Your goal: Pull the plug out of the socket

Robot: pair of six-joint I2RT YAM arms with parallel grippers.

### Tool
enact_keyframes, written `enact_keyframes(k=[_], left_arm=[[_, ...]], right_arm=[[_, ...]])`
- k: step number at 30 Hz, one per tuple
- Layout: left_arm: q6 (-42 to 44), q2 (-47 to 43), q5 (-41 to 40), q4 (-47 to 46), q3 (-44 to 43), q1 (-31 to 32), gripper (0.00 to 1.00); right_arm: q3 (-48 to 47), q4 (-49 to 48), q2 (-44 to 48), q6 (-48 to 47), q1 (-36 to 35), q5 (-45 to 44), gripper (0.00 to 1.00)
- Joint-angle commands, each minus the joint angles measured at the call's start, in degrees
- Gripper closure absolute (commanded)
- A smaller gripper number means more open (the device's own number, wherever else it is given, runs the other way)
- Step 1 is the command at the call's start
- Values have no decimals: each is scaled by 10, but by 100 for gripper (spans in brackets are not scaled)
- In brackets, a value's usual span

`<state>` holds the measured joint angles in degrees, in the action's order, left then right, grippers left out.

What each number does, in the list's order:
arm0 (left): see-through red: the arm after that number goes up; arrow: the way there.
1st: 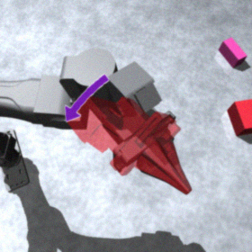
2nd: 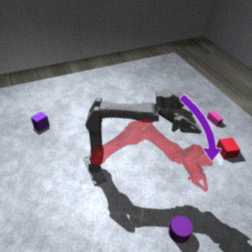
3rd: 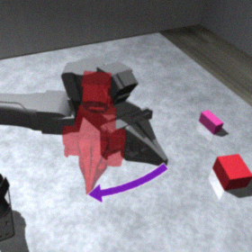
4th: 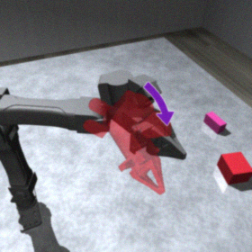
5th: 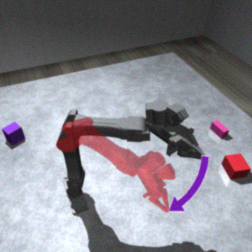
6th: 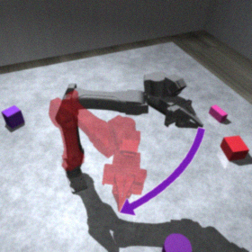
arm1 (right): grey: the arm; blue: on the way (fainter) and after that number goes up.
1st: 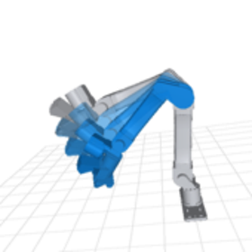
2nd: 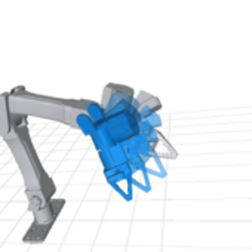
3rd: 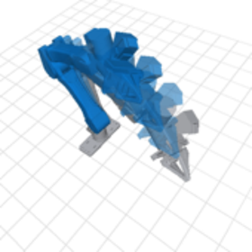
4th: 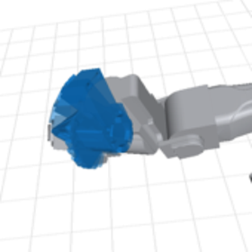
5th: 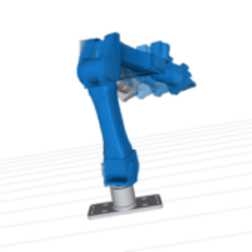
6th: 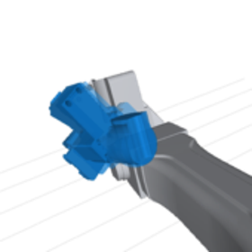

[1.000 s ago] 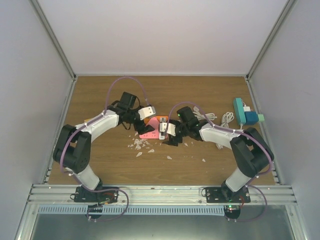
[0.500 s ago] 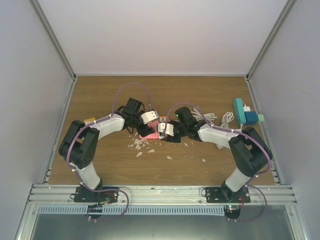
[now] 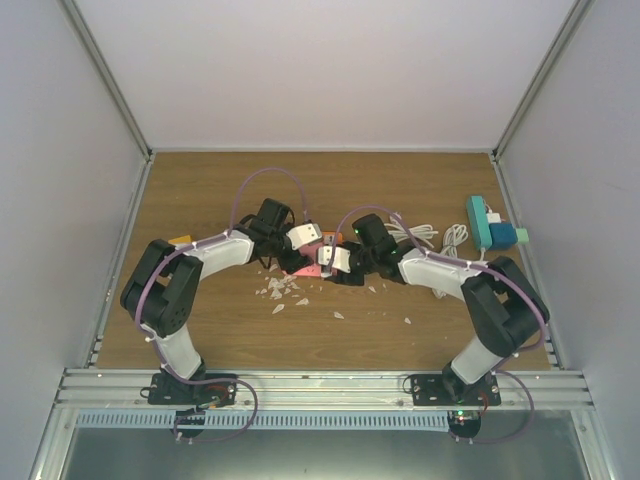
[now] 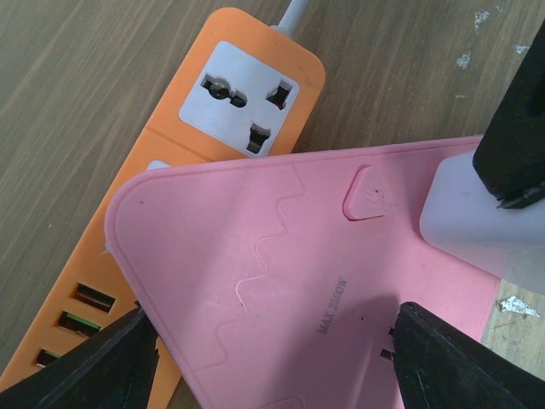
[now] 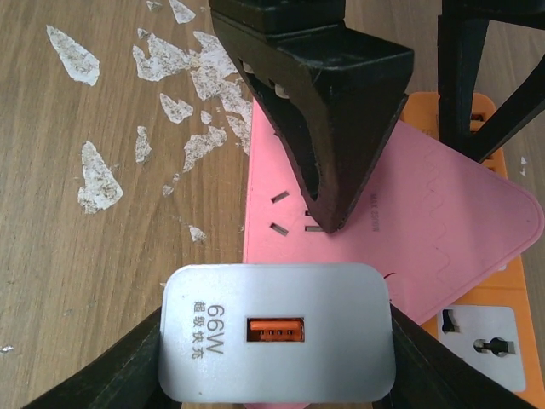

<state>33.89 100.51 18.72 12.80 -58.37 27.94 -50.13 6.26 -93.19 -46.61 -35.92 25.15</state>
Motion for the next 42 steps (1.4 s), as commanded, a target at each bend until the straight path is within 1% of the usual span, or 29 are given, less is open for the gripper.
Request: enact_keyframes(k=[1, 8, 11, 14, 17, 22, 28, 30, 33, 37, 38, 40, 42], left_arm=[[18, 43, -81, -10, 32, 5, 25], [12, 69, -91, 13, 20, 5, 27], [12, 73, -88, 13, 21, 6, 27], [10, 68, -82, 16, 18, 3, 25], [13, 51, -53, 33, 7, -6, 21], [24, 2, 37, 78, -22, -31, 14], [62, -50, 86, 123, -48, -57, 6], [85, -71, 135, 140, -49, -74, 3], [107, -116, 225, 147, -38, -92, 3], [119, -182, 361, 137, -11, -92, 5], [117, -193, 385, 132, -7, -92, 5], [94, -210, 409, 109, 0, -90, 7], [66, -217, 413, 84, 3, -84, 8]], right_arm=[[5, -31, 35, -30, -11, 21, 65], [9, -26, 46, -48, -26, 4, 66], [-9, 5, 42, -35, -28, 18, 68], [-17, 27, 46, -21, -25, 35, 69], [-22, 43, 53, -6, -12, 51, 69], [-35, 71, 70, 30, 17, 101, 69], [-63, 86, 79, 72, 59, 176, 69], [-78, 89, 76, 87, 74, 205, 68], [-100, 92, 73, 111, 92, 252, 68], [-126, 93, 67, 133, 102, 318, 68], [-132, 93, 64, 139, 103, 330, 68], [-143, 92, 60, 148, 103, 353, 68], [-149, 89, 58, 155, 103, 374, 68]])
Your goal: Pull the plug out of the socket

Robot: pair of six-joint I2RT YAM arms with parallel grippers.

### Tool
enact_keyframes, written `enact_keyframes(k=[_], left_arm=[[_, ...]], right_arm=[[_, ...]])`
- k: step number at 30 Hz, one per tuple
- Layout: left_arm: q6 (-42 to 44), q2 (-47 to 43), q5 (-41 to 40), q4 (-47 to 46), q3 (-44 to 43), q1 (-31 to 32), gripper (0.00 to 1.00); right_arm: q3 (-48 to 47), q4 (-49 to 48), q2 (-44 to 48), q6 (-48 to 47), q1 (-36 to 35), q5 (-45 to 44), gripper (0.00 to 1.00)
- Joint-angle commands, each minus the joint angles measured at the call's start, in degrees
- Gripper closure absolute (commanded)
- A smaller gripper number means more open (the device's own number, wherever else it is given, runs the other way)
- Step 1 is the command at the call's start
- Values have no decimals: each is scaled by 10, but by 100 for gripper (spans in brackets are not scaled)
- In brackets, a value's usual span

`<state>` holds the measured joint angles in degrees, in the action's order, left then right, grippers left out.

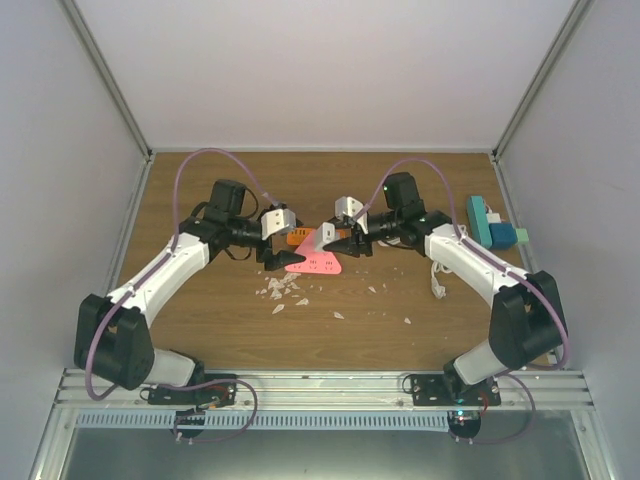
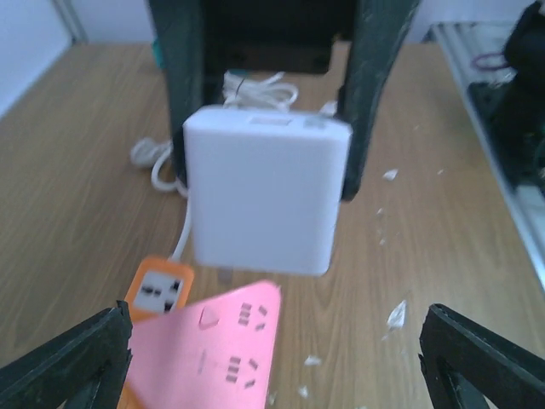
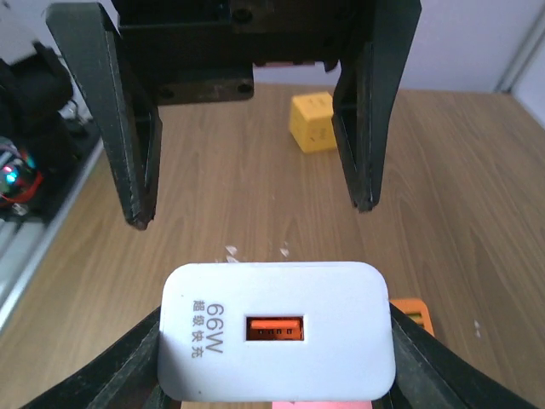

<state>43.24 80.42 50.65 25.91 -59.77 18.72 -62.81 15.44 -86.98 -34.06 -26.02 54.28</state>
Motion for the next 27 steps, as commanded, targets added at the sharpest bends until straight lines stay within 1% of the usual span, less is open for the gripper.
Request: enact_keyframes(k=[1, 9, 19, 21, 22, 23, 25, 27], left_arm=[[-41, -15, 90, -53, 17, 11, 9], [-77, 5, 54, -64, 13, 44, 18], [-100, 4, 33, -77, 4, 77, 28], [-101, 4, 32, -76, 0, 78, 33], [-102, 2, 31, -76, -1, 78, 38], [-103, 3, 28, -77, -1, 79, 40], [-111, 2, 8, -84, -1, 79, 48], [-117, 2, -15, -89, 0, 78, 53]], right_arm=[[-23, -8, -5, 35, 3, 86, 68], [-10, -51, -6, 71, 3, 93, 67], [-2, -65, -14, 88, -5, 108, 67], [1, -68, -15, 92, -5, 108, 67], [2, -69, -16, 94, -5, 107, 67], [2, -71, -17, 96, -5, 104, 67], [2, -73, -17, 98, -5, 100, 66], [2, -75, -20, 104, -5, 94, 66]])
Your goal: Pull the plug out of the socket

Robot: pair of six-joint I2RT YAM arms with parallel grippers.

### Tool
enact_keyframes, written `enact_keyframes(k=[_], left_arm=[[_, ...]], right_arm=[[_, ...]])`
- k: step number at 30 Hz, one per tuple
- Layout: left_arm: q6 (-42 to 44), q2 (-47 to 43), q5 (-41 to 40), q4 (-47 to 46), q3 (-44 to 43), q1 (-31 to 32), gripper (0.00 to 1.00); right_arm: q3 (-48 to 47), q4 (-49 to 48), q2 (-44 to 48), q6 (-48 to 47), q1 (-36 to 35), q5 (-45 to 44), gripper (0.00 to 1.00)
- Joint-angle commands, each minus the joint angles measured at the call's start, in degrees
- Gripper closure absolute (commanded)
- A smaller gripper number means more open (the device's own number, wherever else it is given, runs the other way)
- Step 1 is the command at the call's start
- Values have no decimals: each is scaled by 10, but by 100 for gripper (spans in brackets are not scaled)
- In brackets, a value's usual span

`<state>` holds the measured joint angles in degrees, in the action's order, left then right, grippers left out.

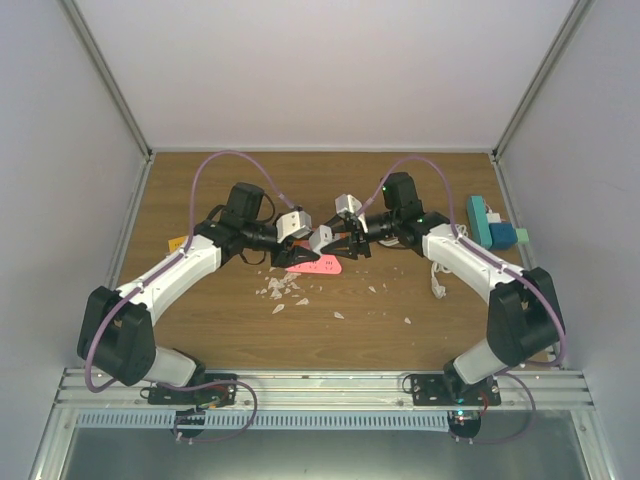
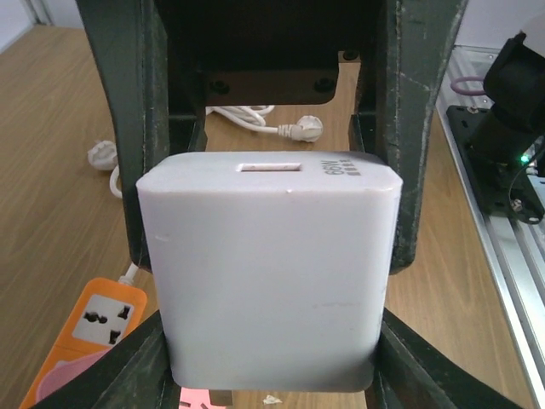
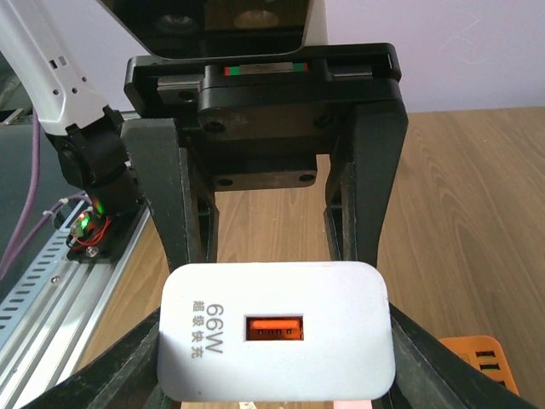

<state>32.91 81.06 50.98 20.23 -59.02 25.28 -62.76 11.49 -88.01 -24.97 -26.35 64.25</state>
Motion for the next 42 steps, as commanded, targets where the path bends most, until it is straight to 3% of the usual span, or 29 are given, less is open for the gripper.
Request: enact_keyframes(k=[1, 5, 11, 18, 23, 33, 42], left_arm=[[-15, -5, -26, -34, -6, 12, 56], [-18, -7, -42, -35, -1, 7, 63], [-11, -8, -57, -21, 3, -18, 66], [22, 2, -76, 21, 5, -94, 68], [63, 38, -141, 54, -14, -168, 68], [96, 205, -255, 97, -137, -341, 67], [103, 330, -311, 132, -253, -405, 67]], right_arm=[[1, -37, -11, 16, -2, -8, 65], [-4, -30, -19, 21, 0, -11, 57], [-5, -33, -19, 30, 10, -12, 20], [1, -40, -15, 35, 22, -24, 1], [1, -35, -16, 27, 30, -43, 0], [14, -14, -8, -21, 29, -64, 0], [11, -2, -18, -35, 30, -65, 0]])
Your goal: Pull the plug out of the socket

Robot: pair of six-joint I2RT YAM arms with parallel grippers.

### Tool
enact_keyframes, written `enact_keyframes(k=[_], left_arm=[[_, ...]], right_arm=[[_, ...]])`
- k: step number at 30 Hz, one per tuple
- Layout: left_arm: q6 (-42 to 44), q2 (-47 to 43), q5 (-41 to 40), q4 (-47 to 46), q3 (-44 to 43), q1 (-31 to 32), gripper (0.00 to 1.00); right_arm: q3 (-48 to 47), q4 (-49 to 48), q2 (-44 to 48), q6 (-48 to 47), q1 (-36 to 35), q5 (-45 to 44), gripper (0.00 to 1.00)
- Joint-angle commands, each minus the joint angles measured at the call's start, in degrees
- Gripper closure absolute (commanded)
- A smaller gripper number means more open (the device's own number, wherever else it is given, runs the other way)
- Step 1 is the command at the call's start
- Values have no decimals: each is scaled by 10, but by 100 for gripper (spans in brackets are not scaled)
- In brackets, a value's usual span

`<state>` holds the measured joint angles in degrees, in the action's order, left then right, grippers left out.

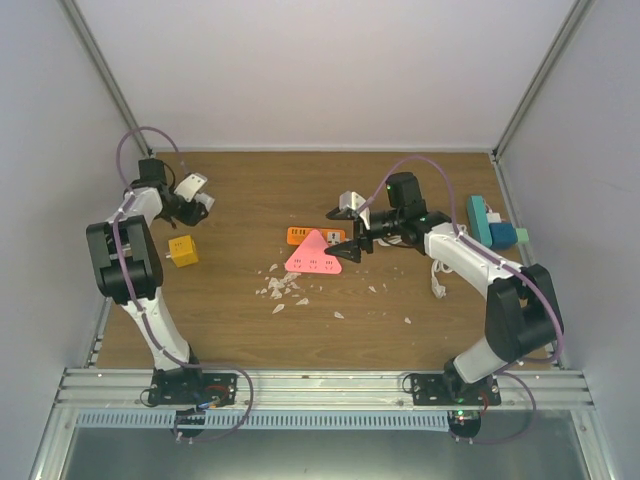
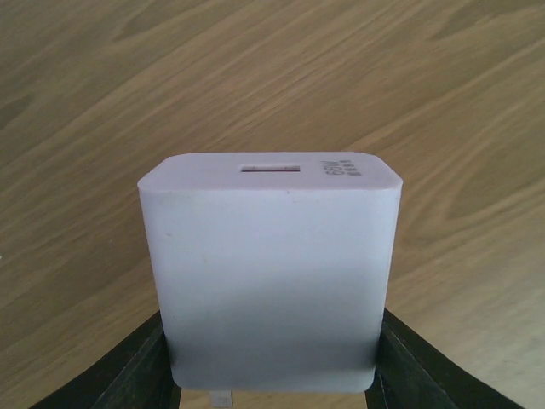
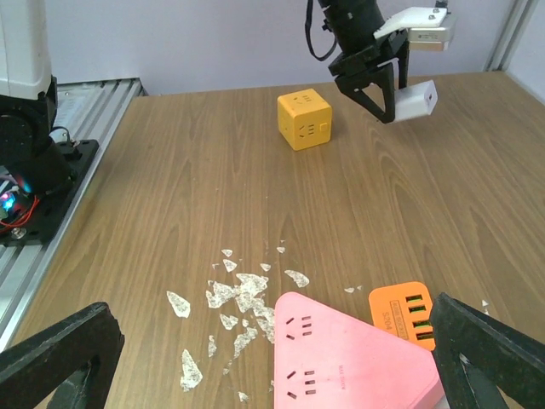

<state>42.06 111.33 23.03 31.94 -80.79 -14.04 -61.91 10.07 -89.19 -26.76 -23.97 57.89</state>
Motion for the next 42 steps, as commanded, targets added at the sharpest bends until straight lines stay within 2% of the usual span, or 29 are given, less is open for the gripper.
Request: enact_keyframes(k=[1, 10, 15, 20, 28, 33, 42], left_arm=[[12, 36, -39, 16, -42, -14, 67], [20, 92, -115, 22, -75, -20, 64], [26, 104, -124, 33, -87, -21, 58], [34, 110, -129, 47, -93, -20, 45], [43, 86, -120, 61, -92, -20, 14], [47, 53, -76, 68, -92, -20, 1], [48, -53, 68, 31, -42, -20, 1]], right_arm=[[2, 12, -8, -18, 6, -3, 0], [-4, 21, -20, -27, 5, -4, 0], [-7, 27, -26, -34, 6, -8, 0], [-20, 38, -39, -37, 6, -8, 0], [-46, 60, -56, -38, 6, -17, 0], [-73, 74, -79, -29, 7, -43, 0], [-138, 112, -147, -3, 18, -78, 1]])
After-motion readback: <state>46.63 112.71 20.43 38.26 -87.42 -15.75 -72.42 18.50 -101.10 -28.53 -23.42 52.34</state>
